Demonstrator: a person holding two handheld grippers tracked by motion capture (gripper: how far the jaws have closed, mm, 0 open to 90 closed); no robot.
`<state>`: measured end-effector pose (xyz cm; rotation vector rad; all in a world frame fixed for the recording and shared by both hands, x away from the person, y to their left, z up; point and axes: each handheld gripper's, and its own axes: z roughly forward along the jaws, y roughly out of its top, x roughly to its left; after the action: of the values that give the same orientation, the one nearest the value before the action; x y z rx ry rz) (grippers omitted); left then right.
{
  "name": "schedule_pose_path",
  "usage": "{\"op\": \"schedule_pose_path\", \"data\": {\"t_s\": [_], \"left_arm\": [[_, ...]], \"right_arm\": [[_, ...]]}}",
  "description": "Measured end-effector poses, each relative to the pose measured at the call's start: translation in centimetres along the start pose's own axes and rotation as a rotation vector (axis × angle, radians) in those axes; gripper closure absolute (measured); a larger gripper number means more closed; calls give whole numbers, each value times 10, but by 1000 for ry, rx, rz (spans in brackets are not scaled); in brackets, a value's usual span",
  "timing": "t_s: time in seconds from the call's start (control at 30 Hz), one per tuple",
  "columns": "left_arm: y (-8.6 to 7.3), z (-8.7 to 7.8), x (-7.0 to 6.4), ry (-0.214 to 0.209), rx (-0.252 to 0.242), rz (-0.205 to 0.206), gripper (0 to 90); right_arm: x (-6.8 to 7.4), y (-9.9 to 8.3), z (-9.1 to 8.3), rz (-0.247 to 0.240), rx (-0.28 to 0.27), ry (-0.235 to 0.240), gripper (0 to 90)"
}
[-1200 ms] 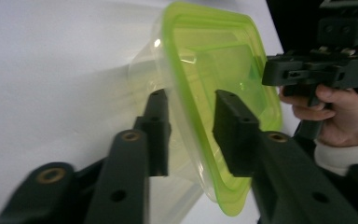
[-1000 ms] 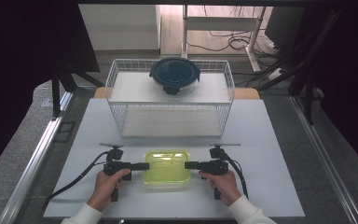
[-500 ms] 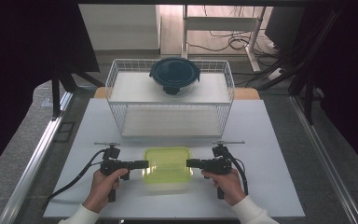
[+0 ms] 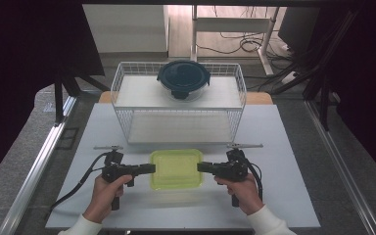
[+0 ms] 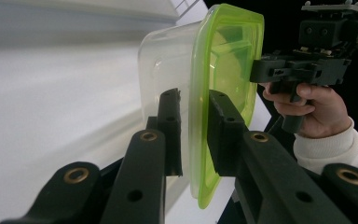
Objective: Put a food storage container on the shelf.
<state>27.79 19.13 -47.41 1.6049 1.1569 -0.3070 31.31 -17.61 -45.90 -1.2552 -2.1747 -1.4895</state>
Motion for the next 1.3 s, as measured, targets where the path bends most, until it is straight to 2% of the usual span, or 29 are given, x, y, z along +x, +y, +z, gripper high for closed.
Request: {"op": "schedule_pose_path", "data": {"t_s": [0.17,0.27,0.4,0.6,0.73,0.8,0.83,1.03,1.3], "left_arm": [[12,-7,-9,-14,-21,29,768],[23,-14,-17,-27,-40,48,770],[32,-19,-25,-21,-54,64,773],[55,-29,-39,-17,-77,101,775],[65,-32,-43,-20,-81,106,776],[71,-33,-46,-14,-85,114,778],[77,-34,-49,-9,-93,120,782],[96,-38,-57,-7,-112,148,788],[115,-41,-68,-13,-117,176,786]], "right_arm": [[10,10,-8,-30,-28,11,780],[22,22,-16,-74,-53,11,778],[30,32,-21,-101,-70,12,777],[45,53,-30,-147,-107,16,777],[49,62,-33,-155,-117,17,777],[52,68,-36,-165,-122,16,777],[55,74,-38,-185,-134,11,777],[65,91,-45,-213,-157,6,777],[67,110,-54,-222,-181,6,783]]}}
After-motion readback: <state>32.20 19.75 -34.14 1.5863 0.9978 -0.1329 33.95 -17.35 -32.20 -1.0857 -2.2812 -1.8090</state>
